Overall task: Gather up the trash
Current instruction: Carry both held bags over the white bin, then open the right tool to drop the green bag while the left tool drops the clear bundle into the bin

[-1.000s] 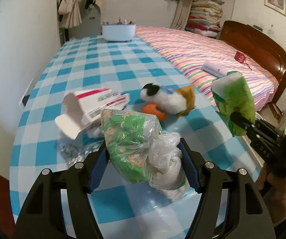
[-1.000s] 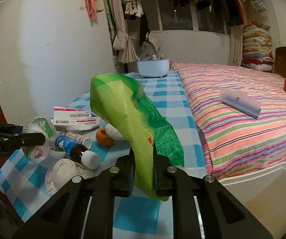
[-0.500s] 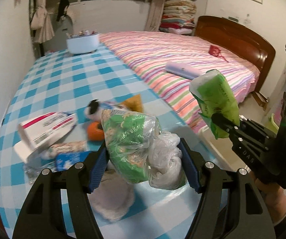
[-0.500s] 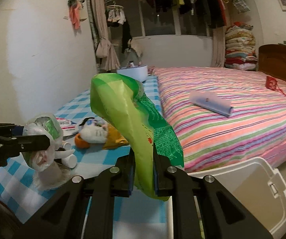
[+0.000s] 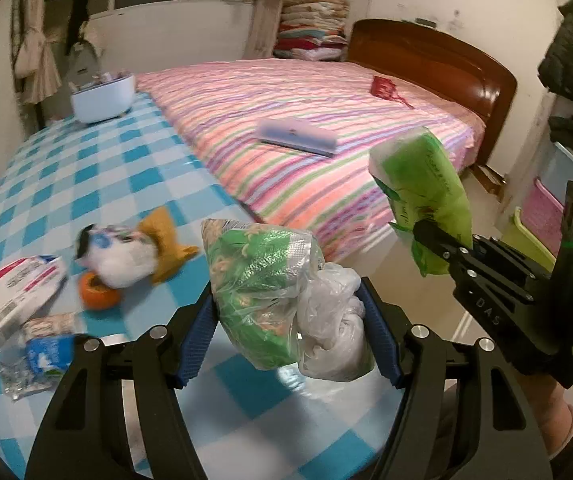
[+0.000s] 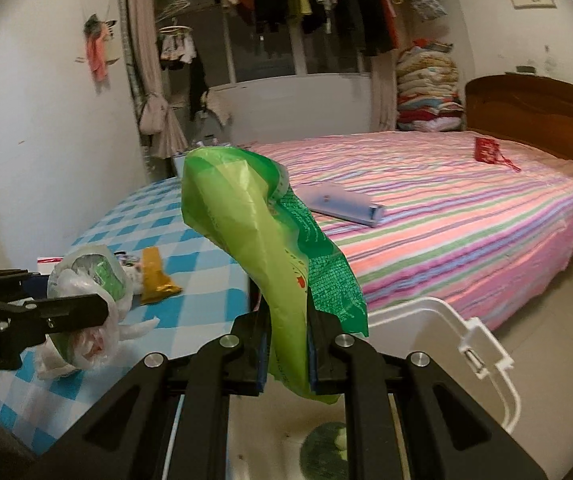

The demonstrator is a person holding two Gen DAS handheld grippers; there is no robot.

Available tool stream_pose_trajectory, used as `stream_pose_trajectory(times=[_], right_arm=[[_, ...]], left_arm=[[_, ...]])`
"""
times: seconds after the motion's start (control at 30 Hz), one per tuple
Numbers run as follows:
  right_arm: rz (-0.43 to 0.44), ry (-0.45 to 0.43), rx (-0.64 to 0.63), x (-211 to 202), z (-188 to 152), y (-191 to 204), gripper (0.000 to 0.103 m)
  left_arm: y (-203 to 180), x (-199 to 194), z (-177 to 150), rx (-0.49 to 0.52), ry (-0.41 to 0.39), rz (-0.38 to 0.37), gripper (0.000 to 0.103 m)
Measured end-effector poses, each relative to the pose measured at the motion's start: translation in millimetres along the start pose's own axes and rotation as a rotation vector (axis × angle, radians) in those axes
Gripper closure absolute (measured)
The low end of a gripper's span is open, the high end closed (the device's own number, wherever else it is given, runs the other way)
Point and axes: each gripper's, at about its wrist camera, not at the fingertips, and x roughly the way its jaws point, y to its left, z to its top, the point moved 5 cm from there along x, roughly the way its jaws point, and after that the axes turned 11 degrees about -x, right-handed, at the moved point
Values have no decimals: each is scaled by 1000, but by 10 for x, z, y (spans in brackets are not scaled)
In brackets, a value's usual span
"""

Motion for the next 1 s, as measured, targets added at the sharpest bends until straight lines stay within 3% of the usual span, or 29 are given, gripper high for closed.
stream_pose_trajectory(times=[0.77, 0.83, 0.87, 0.9, 1.0], right_arm=[[-125, 23, 216, -283, -250, -859, 85], [-124, 26, 249, -291, -273, -932, 74], [-125, 28, 266, -295, -285, -966, 55], [-128, 24, 286, -307, -296, -998, 43], [-133, -6, 306, -366, -284, -1047, 40]], left_arm=[[-959, 472, -142, 135, 47, -79, 37], [-1002, 493, -145, 141, 49, -84, 37], [-1017, 503, -148, 144, 51, -86, 37], [-1026, 524, -150, 148, 53, -87, 37], [-1052, 554, -149, 150, 57, -90, 36]])
